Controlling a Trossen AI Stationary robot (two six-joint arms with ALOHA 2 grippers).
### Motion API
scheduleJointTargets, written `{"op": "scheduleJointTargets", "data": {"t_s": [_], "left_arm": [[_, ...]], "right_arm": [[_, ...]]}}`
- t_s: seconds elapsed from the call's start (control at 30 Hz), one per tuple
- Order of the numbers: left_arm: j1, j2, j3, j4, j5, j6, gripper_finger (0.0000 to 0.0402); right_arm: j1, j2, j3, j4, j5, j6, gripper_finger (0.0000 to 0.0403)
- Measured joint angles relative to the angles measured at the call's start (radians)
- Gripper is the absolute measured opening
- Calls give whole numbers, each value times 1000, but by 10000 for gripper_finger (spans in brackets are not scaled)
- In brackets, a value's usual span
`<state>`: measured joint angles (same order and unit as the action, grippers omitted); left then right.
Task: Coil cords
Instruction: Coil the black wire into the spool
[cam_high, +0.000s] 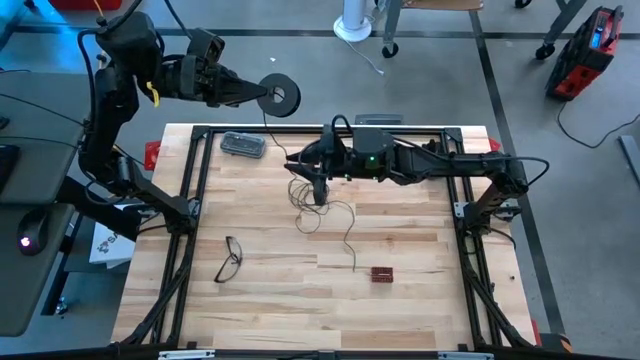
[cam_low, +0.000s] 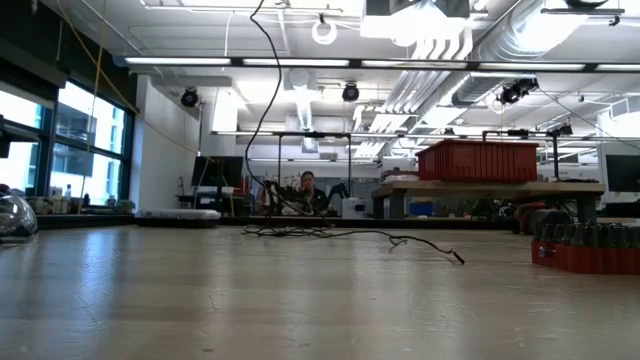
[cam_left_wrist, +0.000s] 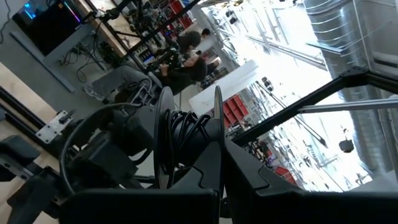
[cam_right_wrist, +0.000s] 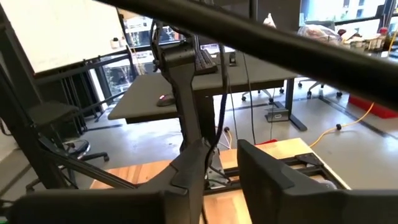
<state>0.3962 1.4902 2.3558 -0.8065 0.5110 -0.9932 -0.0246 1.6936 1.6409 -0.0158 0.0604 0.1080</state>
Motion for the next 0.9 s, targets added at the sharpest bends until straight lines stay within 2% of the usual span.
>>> {"op": "scheduleJointTargets", "data": {"t_s": [0.3, 0.5, 0.6, 0.73, 0.9], "left_arm": [[0, 0, 0, 1, 0, 0, 0], [0, 0, 0, 2, -15, 0, 0], [0, 0, 0, 3, -20, 0, 0], [0, 0, 0, 4, -20, 2, 0], [0, 0, 0, -41, -28, 42, 0]], "right_arm": [[6, 0, 0, -1, -12, -4, 82], [8, 0, 0, 6, -16, 3, 9], [8, 0, 0, 7, -41, 10, 16], [15, -6, 0, -10, -42, 27, 3], [21, -73, 0, -118, -88, 55, 1]]}}
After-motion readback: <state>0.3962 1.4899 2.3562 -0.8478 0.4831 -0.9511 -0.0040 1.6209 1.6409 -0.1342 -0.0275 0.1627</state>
